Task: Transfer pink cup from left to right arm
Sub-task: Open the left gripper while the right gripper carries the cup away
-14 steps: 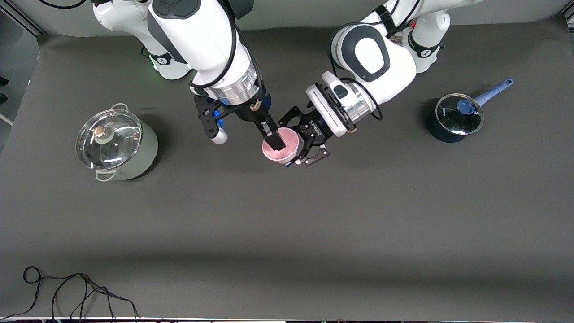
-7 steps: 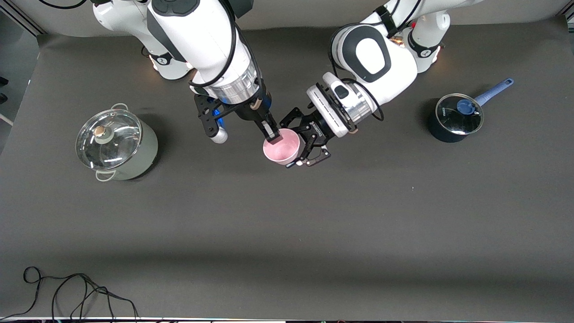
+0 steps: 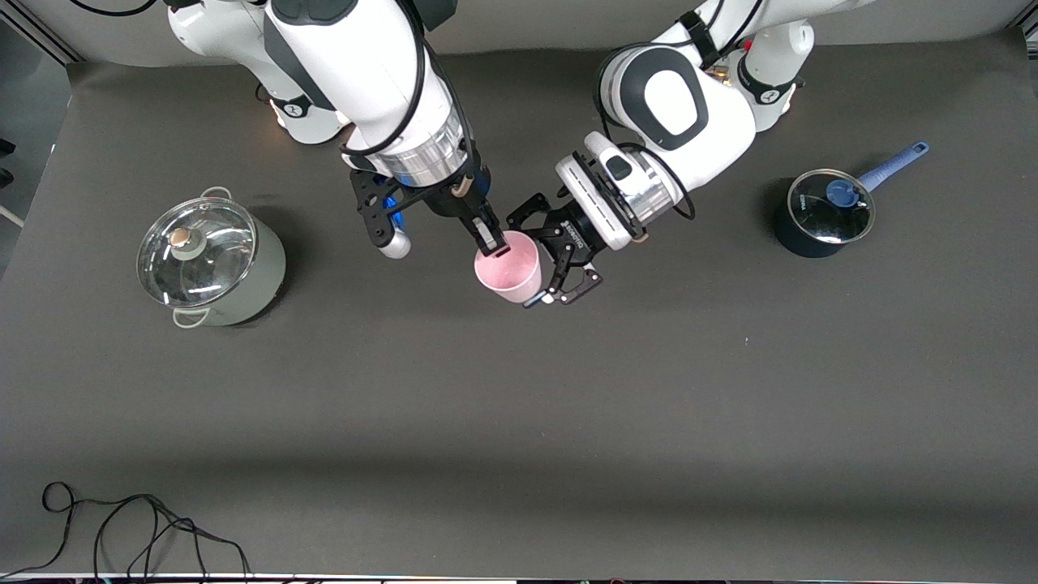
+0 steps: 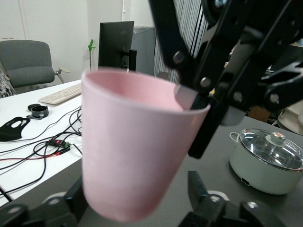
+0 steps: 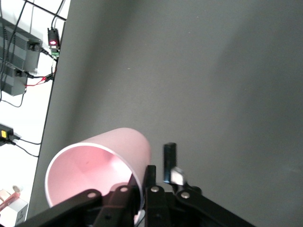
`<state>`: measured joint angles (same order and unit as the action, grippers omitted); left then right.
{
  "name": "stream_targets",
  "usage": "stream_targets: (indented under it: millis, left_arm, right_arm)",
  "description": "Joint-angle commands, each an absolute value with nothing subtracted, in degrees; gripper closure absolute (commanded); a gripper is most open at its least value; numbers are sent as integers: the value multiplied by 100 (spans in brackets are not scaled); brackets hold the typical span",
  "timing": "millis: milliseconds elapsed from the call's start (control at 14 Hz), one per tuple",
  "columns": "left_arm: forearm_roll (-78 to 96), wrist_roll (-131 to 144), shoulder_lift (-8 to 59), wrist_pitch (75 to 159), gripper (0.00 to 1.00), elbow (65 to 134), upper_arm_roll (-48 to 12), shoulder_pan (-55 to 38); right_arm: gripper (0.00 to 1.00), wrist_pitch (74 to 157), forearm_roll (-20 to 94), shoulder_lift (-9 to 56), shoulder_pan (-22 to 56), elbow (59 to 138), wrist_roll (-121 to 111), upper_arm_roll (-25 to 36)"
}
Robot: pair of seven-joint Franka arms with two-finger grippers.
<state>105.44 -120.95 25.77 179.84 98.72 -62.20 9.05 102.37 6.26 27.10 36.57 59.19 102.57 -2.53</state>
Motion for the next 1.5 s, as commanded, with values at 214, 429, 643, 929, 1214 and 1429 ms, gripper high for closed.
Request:
stream_targets:
  millis: [214, 429, 643, 929, 1214, 1429]
  left_arm:
    - [10600, -12076, 2680, 18053, 1, 9835, -6196, 879]
    - [10573, -12076, 2716, 17983, 1, 9966, -6205, 1167]
    - [10442, -12059, 2654, 17703, 1, 10177, -6275, 1703]
    - [10362, -12050, 2715, 17482, 1, 10669, -7100, 2880]
    - [10354, -12015, 2917, 17394, 1, 10661, -7137, 2988]
    - [10336, -11360, 3059, 16790, 1, 10635, -7119, 3225]
  right_arm:
    - [100, 10178, 597, 2716, 3481, 5792, 8880, -141]
    - [100, 9864, 624, 2610, 3086, 5871, 7555, -141]
    - [100, 9178, 624, 2523, 2489, 5880, 5745, -132]
    - [100, 8281, 615, 2400, 1514, 5889, 3442, -132]
    - [100, 8059, 458, 2268, 958, 6283, 1665, 157]
    - [100, 8348, 352, 2268, 958, 6678, 1056, 535]
